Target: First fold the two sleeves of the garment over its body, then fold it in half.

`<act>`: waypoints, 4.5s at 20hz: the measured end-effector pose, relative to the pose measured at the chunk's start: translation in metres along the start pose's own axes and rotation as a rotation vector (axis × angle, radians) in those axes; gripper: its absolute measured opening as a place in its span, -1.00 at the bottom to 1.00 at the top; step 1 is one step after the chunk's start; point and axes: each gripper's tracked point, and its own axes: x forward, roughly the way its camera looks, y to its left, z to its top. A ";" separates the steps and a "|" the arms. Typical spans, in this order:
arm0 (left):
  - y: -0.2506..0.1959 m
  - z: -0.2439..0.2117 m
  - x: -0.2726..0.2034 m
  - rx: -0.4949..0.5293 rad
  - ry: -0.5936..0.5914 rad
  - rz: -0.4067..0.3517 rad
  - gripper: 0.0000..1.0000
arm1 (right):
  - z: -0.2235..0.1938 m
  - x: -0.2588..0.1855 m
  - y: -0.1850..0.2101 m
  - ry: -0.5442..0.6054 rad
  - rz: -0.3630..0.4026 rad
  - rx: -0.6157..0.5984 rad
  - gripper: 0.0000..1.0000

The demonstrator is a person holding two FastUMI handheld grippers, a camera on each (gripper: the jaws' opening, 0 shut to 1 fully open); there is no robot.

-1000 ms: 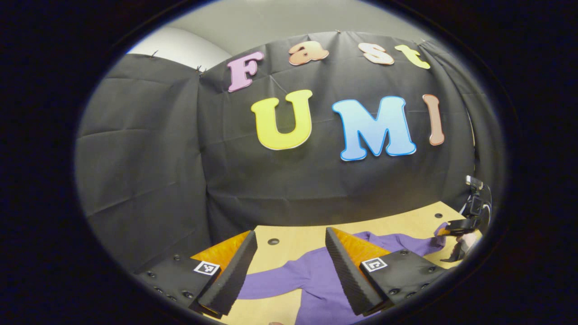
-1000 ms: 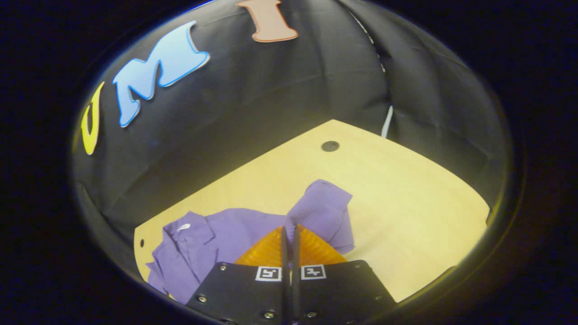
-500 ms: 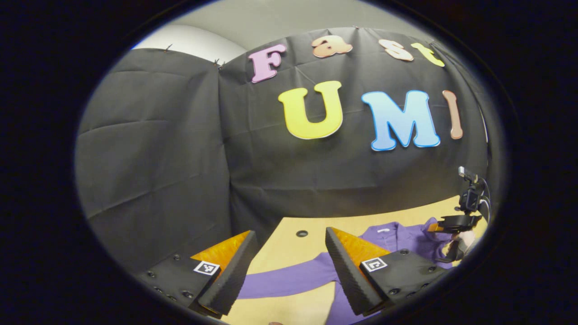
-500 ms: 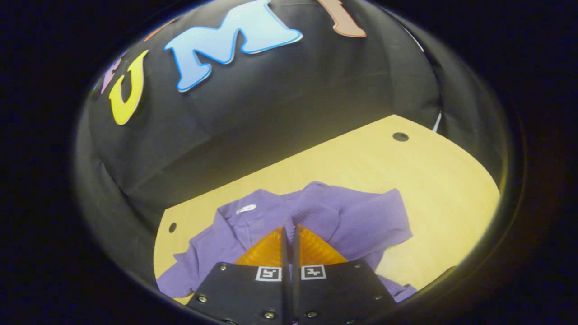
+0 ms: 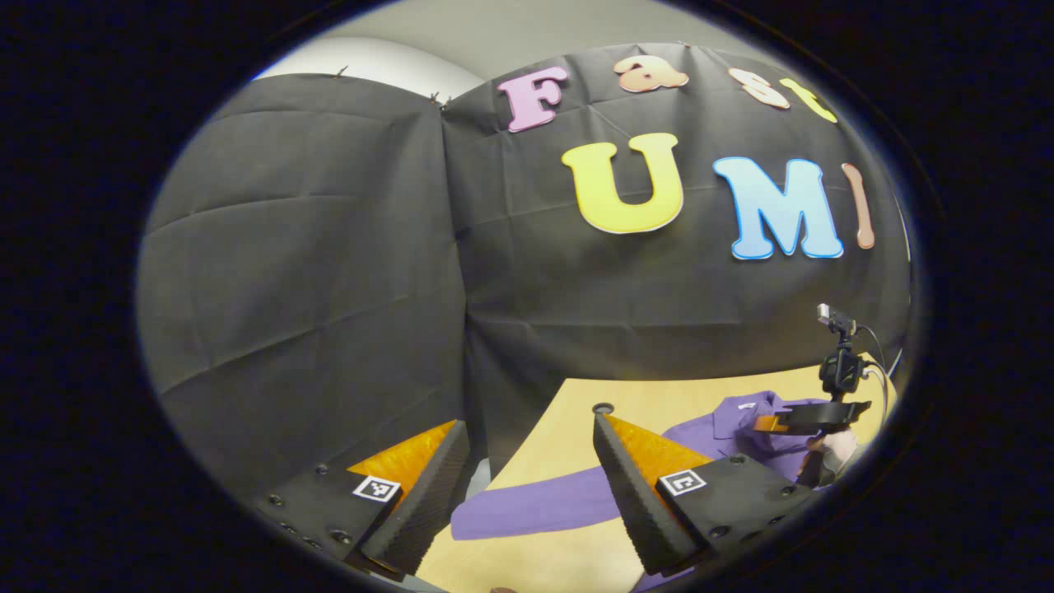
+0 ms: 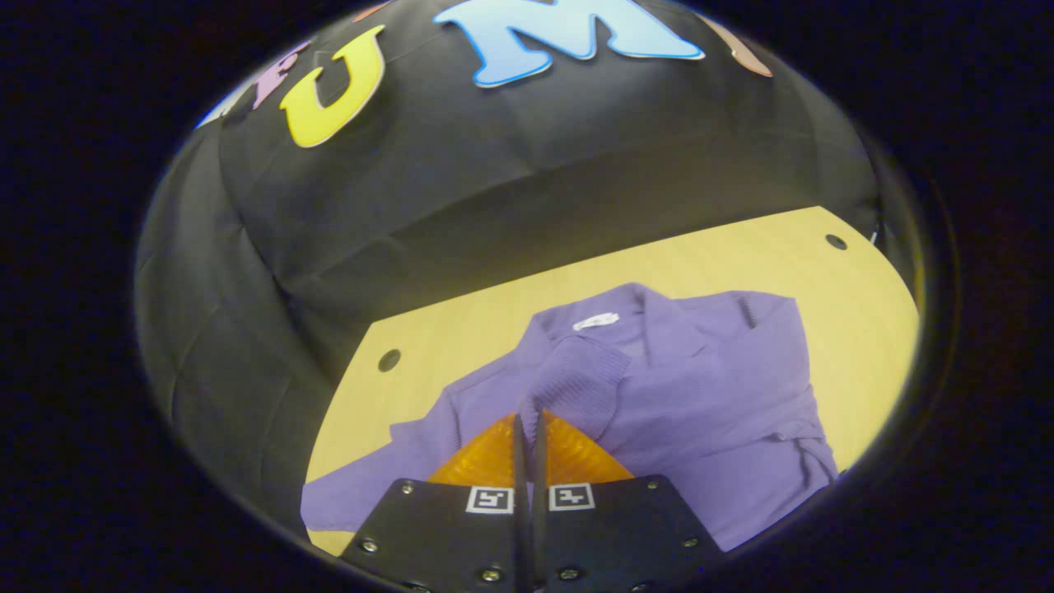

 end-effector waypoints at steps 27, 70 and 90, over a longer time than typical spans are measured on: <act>0.048 -0.244 0.135 -0.050 0.334 0.036 1.00 | -0.021 -0.029 0.037 0.057 0.056 -0.173 0.17; -0.008 -0.312 0.176 0.016 0.521 -0.032 -0.86 | -0.047 -0.178 -0.169 0.089 -0.198 -0.077 0.18; -0.311 -0.163 0.168 0.074 0.311 -0.485 -0.87 | -0.169 -0.244 -0.235 0.295 -0.272 0.038 0.17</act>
